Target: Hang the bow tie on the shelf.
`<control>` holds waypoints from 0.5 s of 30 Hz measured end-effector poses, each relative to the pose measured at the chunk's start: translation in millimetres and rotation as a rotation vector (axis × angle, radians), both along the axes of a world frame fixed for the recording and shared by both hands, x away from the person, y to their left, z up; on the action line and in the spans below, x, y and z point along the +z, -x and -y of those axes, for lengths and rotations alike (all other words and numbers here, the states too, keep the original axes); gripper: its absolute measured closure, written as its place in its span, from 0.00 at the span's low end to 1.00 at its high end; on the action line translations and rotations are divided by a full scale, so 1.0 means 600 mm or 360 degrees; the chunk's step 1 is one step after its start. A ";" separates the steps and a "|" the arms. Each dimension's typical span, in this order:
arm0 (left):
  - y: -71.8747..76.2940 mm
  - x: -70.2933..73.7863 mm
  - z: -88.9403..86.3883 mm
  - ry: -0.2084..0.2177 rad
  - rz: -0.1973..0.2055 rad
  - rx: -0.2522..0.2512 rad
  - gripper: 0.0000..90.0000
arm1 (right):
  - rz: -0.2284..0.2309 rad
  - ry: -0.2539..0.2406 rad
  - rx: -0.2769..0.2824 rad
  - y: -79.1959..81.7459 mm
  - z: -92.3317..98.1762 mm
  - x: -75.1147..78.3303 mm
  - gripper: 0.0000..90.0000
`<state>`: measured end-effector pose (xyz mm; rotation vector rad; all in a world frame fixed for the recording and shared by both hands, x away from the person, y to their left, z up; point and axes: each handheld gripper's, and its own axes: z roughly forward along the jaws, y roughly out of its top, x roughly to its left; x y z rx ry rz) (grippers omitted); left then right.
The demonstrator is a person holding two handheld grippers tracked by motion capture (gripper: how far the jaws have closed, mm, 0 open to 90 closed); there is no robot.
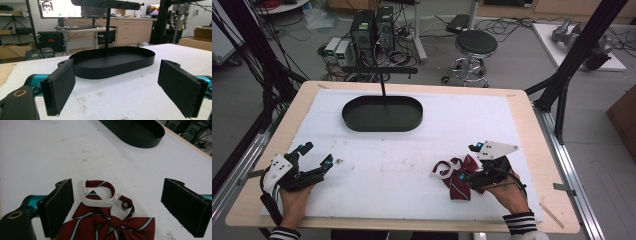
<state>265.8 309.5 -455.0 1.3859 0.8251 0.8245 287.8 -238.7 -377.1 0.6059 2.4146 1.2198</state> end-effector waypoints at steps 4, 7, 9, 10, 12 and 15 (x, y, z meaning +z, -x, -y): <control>0.000 0.000 0.000 0.0000 -0.0001 0.0000 0.17 | -0.0030 0.0045 0.0052 -0.004 -0.011 -0.002 0.11; 0.000 0.000 0.000 -0.0002 -0.0002 0.0001 0.17 | -0.0065 0.0115 0.0121 -0.012 -0.025 -0.003 0.11; 0.000 0.000 0.000 -0.0003 -0.0002 0.0001 0.17 | -0.0077 0.0133 0.0140 -0.014 -0.028 -0.003 0.11; 0.000 0.000 0.000 -0.0002 -0.0002 0.0001 0.17 | -0.0090 0.0154 0.0155 -0.016 -0.032 -0.003 0.11; 0.000 0.000 0.000 0.0001 -0.0002 0.0001 0.17 | -0.0101 0.0182 0.0192 -0.018 -0.040 -0.004 0.12; 0.000 0.000 0.000 -0.0002 -0.0001 0.0001 0.17 | -0.0142 0.0225 0.0232 -0.023 -0.055 -0.012 0.12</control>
